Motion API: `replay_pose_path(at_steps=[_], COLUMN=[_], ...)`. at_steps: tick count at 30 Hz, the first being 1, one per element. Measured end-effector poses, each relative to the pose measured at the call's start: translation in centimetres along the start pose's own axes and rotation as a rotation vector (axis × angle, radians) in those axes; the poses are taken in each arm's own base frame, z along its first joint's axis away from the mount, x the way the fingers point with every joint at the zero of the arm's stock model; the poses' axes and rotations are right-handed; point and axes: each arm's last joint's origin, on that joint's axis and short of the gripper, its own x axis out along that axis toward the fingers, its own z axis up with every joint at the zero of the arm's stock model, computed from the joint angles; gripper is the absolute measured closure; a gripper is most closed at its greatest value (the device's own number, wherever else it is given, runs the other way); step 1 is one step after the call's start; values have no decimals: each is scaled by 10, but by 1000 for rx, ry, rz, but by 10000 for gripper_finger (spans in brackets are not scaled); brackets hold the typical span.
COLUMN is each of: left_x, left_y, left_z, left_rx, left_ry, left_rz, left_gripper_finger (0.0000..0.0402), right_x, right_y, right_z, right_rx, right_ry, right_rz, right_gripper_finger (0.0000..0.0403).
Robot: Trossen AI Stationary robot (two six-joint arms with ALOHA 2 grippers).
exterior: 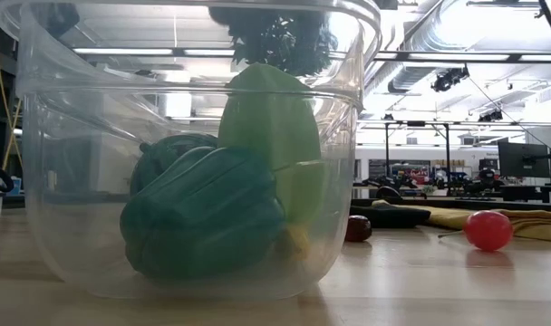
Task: Pick and placing Produce into tupperware
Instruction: Put the black cherry into the bin, then put the right red cherry into the bin
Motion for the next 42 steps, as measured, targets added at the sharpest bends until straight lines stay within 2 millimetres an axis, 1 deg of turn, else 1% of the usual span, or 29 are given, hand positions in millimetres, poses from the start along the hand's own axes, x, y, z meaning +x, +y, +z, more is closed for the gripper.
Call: replay_pose_path(at_steps=[5, 9, 12, 18, 32, 34, 40, 42], left_x=[0, 0, 0, 0, 0, 0, 0, 0], left_y=[0, 0, 1, 1, 2, 2, 2, 2], left_z=[0, 0, -1, -1, -2, -2, -2, -2], left_rx=[1, 4, 6, 13, 16, 18, 19, 19], left_ry=[1, 4, 6, 13, 16, 17, 17, 17], left_rz=[1, 3, 4, 11, 13, 14, 14, 14], left_gripper_finger=[401, 401, 401, 401, 401, 401, 401, 401], right_x=[17, 23, 31, 42, 43, 43, 43, 43], right_y=[5, 7, 5, 2, 3, 3, 2, 2], right_z=[-13, -18, -22, -27, -28, -28, -27, -27], right_rx=[7, 33, 44, 57, 45, 49, 62, 61], right_ry=[59, 76, 108, 150, 169, 169, 157, 148], right_rz=[-13, -24, -53, -76, -64, -64, -73, -80], right_gripper_finger=[304, 304, 304, 304, 303, 294, 246, 240])
